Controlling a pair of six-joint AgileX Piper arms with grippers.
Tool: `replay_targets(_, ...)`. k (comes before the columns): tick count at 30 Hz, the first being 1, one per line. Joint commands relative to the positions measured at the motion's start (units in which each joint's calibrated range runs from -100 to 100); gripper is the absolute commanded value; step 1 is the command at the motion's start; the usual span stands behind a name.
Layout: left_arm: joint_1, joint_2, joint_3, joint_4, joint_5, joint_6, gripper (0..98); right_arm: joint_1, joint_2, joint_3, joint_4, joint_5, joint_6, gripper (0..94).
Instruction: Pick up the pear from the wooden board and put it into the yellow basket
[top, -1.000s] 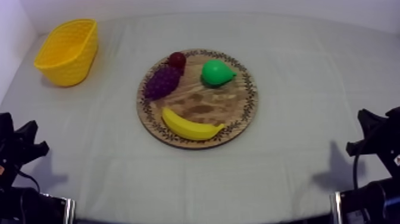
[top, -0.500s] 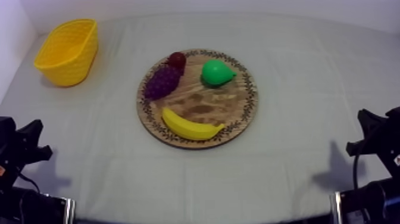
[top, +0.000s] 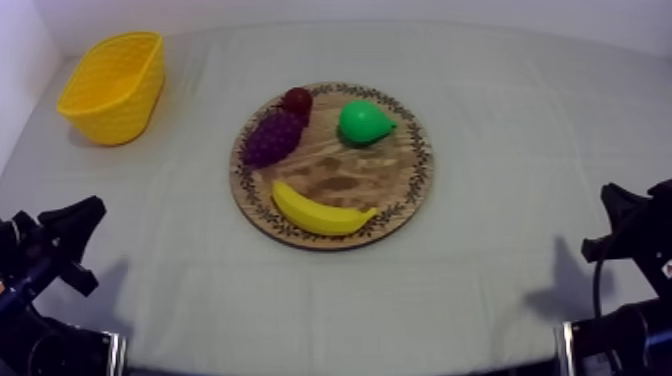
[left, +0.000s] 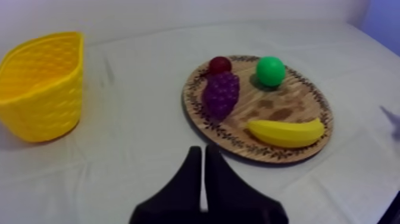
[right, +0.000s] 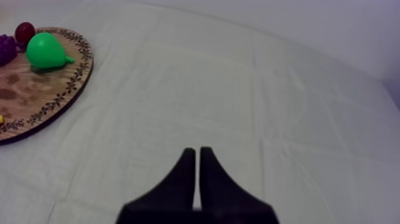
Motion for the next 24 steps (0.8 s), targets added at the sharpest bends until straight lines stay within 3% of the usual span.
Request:
replay_targets(1, 1.4, 7.2, -3.4, 3.82, -0.3, -0.7, 0.0, 0.0, 0.0, 0.0, 0.0, 0.0, 0.0, 0.4)
replay_targets(4, 2.6, 16.7, -10.2, 5.43, 0.4, -1.4, 0.0, 0.0, 0.0, 0.0, 0.0, 0.0, 0.0, 0.4)
replay_targets(7, 3.7, 26.5, -17.6, 5.38, 2.5, -0.7, 0.0, 0.0, 0.0, 0.0, 0.0, 0.0, 0.0, 0.4)
replay_targets(13, 5.3, 45.7, -32.8, 2.02, 7.2, 5.2, 0.0, 0.0, 0.0, 0.0, 0.0, 0.0, 0.0, 0.4)
replay_targets(24, 6.8, 74.9, -62.2, -2.41, 17.1, 13.6, 0.0, 0.0, 0.0, 0.0, 0.0, 0.0, 0.0, 0.4)
